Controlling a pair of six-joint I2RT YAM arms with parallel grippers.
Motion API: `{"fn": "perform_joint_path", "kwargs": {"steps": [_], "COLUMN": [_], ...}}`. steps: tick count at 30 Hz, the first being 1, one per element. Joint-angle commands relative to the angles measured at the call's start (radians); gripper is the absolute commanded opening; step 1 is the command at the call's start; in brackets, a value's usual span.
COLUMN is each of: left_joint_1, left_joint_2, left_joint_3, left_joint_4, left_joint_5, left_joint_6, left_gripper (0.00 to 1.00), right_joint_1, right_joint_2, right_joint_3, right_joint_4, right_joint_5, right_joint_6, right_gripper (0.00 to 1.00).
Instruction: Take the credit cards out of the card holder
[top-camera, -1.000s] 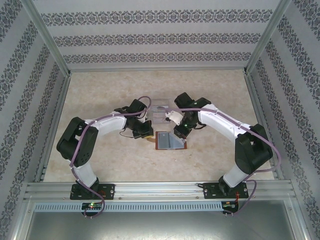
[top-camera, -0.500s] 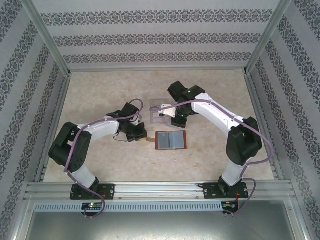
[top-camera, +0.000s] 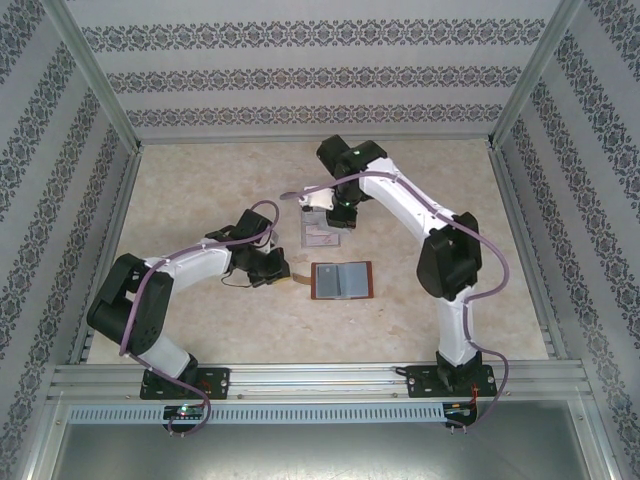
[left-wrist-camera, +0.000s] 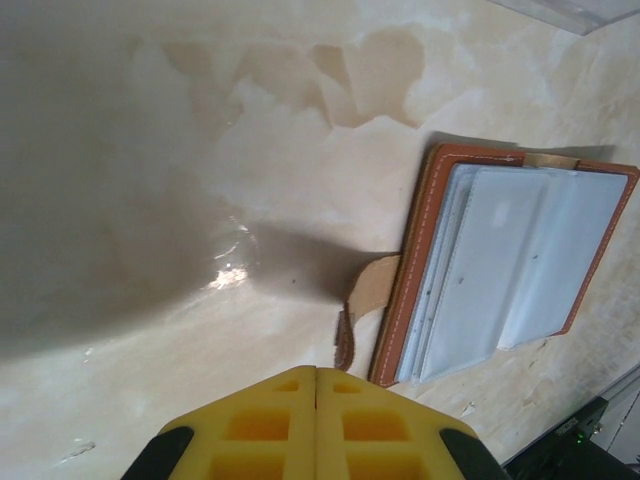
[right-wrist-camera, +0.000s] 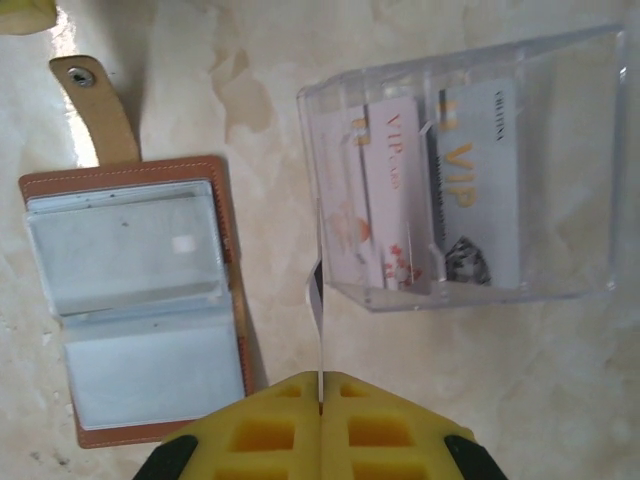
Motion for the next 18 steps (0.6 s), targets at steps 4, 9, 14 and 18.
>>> {"fn": "perform_joint_path", "kwargs": {"steps": [4,9,14,18], "left_joint_1": [0.023,0.029,0.035,0.041], "left_joint_2": [-0.032,-0.039,-0.034,-0.025], "left_joint_3": [-0.014,-0.017,-0.011,-0.005], "left_joint_4": [0.014,0.009,0.005,0.003], "left_joint_5": [-0.022,-0.025,-0.024,-0.018], "left_joint_6": [-0.015,-0.018,-0.017,-0.015], "left_gripper": [0.06,0.06,0.07,0.07], "right_joint_1": [-0.009,-0.009,-0.010,-0.009], "right_joint_2": [0.109,0.202,0.259,0.290], "right_joint_3": [0.197,0.352,0.439,0.477], "right_joint_4": [-0.118,-0.173,-0.191,-0.185], "right_joint_5": [0.009,0.022,0.037,0.042], "right_joint_6": [-0.059,-0.082,-0.101,-0.115], "right_gripper": [0.03,0.03,0.03,0.03]}}
